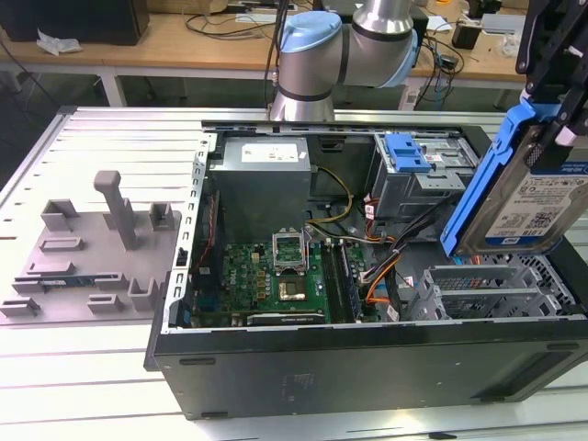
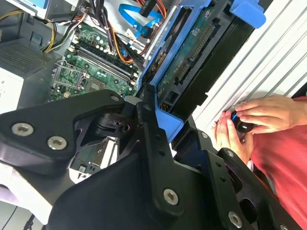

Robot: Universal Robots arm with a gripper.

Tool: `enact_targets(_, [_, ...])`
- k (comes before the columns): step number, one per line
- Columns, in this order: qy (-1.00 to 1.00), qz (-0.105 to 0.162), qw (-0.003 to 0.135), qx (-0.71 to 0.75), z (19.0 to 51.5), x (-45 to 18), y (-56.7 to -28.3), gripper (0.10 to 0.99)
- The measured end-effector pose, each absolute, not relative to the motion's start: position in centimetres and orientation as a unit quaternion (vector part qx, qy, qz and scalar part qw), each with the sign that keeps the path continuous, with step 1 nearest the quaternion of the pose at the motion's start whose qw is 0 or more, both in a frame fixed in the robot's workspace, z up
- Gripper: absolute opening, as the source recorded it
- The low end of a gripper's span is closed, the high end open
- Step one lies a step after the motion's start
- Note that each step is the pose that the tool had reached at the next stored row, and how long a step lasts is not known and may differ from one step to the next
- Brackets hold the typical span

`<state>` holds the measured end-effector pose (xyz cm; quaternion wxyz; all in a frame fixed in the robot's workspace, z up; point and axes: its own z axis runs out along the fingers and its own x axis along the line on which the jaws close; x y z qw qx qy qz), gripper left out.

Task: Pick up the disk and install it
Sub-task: 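Insert the disk into the insertion slot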

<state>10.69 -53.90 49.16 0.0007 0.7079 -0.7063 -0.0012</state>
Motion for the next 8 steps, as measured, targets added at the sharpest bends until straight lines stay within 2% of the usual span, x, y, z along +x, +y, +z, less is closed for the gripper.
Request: enact_targets(8, [-0.706, -0.001, 0.001, 0.708, 48.9, 10.71, -54.09, 0.365])
